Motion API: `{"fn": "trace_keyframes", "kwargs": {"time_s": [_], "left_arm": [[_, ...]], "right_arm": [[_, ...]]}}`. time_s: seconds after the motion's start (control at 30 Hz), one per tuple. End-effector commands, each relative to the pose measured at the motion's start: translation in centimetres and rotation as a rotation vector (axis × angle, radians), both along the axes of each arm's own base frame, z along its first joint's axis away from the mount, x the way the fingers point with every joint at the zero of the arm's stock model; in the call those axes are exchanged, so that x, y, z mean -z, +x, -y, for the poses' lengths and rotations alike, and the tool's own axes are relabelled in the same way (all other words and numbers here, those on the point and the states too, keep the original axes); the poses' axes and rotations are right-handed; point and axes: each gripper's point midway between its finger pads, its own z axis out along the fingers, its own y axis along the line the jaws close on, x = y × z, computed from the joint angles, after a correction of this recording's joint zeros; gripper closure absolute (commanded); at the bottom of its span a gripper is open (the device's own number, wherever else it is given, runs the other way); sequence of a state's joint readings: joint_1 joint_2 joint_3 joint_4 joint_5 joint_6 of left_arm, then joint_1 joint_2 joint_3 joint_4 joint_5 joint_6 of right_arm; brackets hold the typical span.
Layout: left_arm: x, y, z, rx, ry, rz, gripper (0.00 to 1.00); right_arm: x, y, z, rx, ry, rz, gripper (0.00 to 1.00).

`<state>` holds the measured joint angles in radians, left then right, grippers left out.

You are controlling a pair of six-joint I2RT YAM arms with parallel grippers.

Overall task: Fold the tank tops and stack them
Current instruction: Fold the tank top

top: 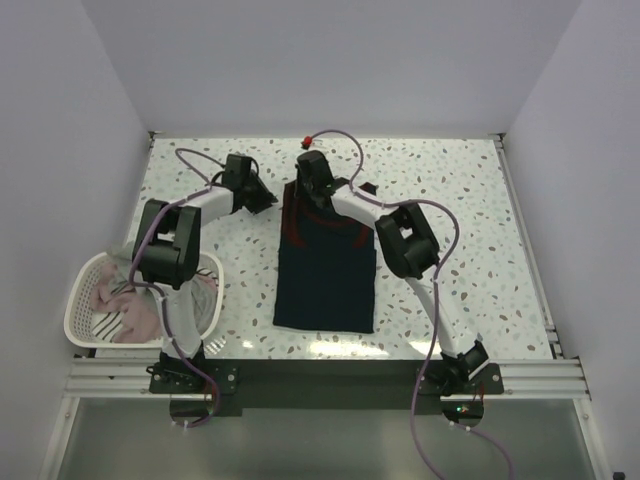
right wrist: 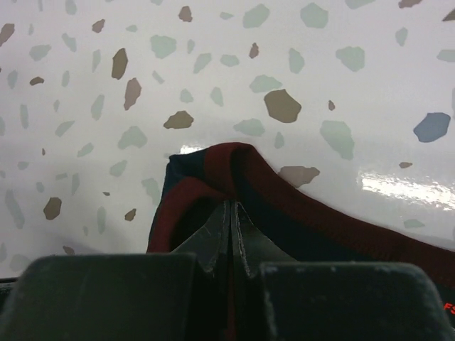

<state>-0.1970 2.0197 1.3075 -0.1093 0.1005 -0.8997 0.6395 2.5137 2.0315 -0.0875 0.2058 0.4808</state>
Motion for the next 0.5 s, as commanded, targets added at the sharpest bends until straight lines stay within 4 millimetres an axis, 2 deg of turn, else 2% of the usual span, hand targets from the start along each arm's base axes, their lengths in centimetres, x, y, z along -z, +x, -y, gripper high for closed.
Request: {"fn": "trace_keyframes", "kwargs": {"time_s": [0.0, 0.2, 0.23, 0.33, 0.47], "left_arm": [[-2.2, 2.2, 1.0, 0.002, -0.015, 0.088, 0.69], [-1.7, 1.9, 2.1, 0.022, -0.01, 0.08, 0.69], [-1.7, 1.7, 2.3, 0.026, -0.008, 0.077, 0.69], [-1.4, 1.2, 2.6, 0.027, -0.009, 0.072, 0.69], [-1.1, 0.8, 2.8, 0.03, -0.011, 0.064, 0.69]], "right_arm": [[-5.0, 0.7, -0.3, 0.011, 0.146, 0.04, 1.0], [-5.2, 0.9, 0.3, 0.031, 0.191, 0.028, 1.0], [-6.0, 1.2, 0.2, 0.027, 0.213, 0.046, 1.0], [-6.3, 1.5, 0.7, 0.044, 0.237, 0.042, 1.0], [-6.0, 1.9, 1.6, 0.067, 0.266, 0.027, 1.0]]}}
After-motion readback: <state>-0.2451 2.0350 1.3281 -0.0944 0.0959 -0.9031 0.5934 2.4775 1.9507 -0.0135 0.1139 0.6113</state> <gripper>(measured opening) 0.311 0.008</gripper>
